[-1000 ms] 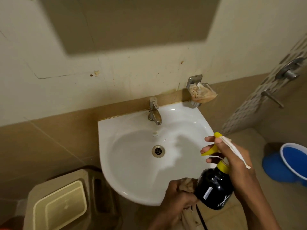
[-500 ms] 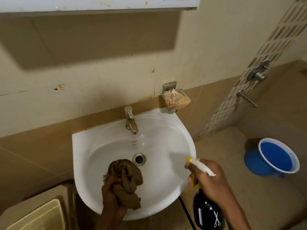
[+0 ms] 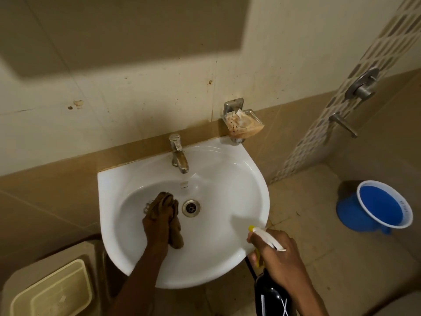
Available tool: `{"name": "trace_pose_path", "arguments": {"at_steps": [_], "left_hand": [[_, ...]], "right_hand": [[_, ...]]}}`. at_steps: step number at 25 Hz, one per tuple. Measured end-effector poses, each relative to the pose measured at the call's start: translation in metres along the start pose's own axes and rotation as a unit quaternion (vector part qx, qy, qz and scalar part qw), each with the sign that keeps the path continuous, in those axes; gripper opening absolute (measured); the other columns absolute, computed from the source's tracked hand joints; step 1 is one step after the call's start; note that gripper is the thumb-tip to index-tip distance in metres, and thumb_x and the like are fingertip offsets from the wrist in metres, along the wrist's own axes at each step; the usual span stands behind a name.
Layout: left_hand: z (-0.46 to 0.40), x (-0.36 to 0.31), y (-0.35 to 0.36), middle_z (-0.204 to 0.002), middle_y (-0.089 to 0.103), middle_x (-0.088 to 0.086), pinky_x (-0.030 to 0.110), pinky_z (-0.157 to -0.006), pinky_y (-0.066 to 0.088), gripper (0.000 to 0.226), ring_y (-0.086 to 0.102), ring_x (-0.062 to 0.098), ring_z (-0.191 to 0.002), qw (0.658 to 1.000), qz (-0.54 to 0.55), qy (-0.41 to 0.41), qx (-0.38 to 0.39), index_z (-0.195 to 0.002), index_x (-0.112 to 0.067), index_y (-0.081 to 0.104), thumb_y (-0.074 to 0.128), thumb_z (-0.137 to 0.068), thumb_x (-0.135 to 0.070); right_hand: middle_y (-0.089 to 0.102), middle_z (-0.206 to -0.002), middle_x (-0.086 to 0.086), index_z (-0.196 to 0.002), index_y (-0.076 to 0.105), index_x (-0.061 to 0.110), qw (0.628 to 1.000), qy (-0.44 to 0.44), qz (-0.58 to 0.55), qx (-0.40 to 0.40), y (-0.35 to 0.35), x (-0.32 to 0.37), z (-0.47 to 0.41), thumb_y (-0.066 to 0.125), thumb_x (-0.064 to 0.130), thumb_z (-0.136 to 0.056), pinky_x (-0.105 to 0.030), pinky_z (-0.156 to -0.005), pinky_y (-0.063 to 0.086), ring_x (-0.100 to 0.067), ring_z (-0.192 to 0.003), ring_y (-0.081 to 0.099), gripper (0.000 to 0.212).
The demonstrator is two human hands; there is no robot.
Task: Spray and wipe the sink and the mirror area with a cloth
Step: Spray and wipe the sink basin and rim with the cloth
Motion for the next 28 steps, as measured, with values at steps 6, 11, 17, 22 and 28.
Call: {"name": "trace_pose_path", "arguments": {"at_steps": [6, 11, 17, 22, 28], "left_hand": [[-0.030, 0.037, 0.067, -0.093, 0.073, 0.012, 0.033, -0.085, 0.056, 0.026, 0.072, 0.024, -0.092, 0.977, -0.194, 0.001, 0.091, -0.103, -0.019, 0.073, 0.070, -0.078, -0.026], [-0.015, 0.039, 0.110, -0.060, 0.069, -0.016, 0.004, -0.049, 0.046, 0.020, 0.062, -0.005, -0.052, 0.956, -0.193, 0.057, 0.213, -0.089, -0.035, 0.072, 0.072, -0.085, -0.015], [0.044, 0.058, 0.110, -0.079, 0.070, -0.007, 0.016, -0.075, 0.048, 0.028, 0.063, 0.001, -0.073, 0.805, -0.327, 0.028, 0.494, -0.102, 0.012, 0.069, 0.064, -0.080, -0.004], [0.081, 0.032, 0.054, -0.074, 0.067, -0.019, 0.028, -0.076, 0.055, 0.037, 0.063, 0.000, -0.075, 0.687, -0.332, 0.050, 0.644, -0.066, -0.039, 0.069, 0.069, -0.074, -0.003], [0.104, 0.030, -0.003, -0.095, 0.062, 0.000, 0.040, -0.089, 0.047, 0.026, 0.060, 0.018, -0.088, 0.493, -0.551, 0.342, 0.580, -0.086, -0.016, 0.069, 0.067, -0.070, -0.036]], "right_hand": [[0.073, -0.068, -0.010, -0.072, 0.075, 0.012, 1.000, -0.020, 0.001, -0.023, -0.035, -0.010, 0.012, 0.064, 0.028, -0.100, -0.048, -0.073, 0.056, -0.029, -0.071, 0.069, 0.034], [0.077, -0.072, -0.008, -0.082, 0.080, 0.021, 0.999, -0.027, -0.027, -0.037, -0.052, -0.013, 0.020, 0.064, 0.043, -0.091, -0.049, -0.075, 0.055, -0.030, -0.070, 0.069, 0.029], [0.077, -0.075, -0.010, -0.084, 0.082, 0.025, 0.996, -0.046, -0.069, -0.029, -0.034, 0.010, 0.020, 0.062, 0.038, -0.095, -0.036, -0.070, 0.053, -0.019, -0.068, 0.071, 0.026], [0.078, -0.079, -0.014, -0.097, 0.082, 0.021, 0.992, -0.074, -0.103, -0.024, -0.021, 0.025, 0.024, 0.061, 0.043, -0.091, -0.046, -0.071, 0.051, -0.041, -0.080, 0.068, 0.031], [0.078, -0.081, -0.014, -0.099, 0.081, 0.016, 0.988, -0.098, -0.120, -0.025, -0.009, 0.038, 0.041, 0.060, 0.044, -0.088, -0.028, -0.071, 0.056, -0.030, -0.083, 0.072, 0.036]]}}
Point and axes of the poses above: each hand's wrist, its own z-axis away from the middle knuckle, its own y-axis out of the palm, x = y × z, the point moved 6 cm from there along -z, towards the middle knuckle
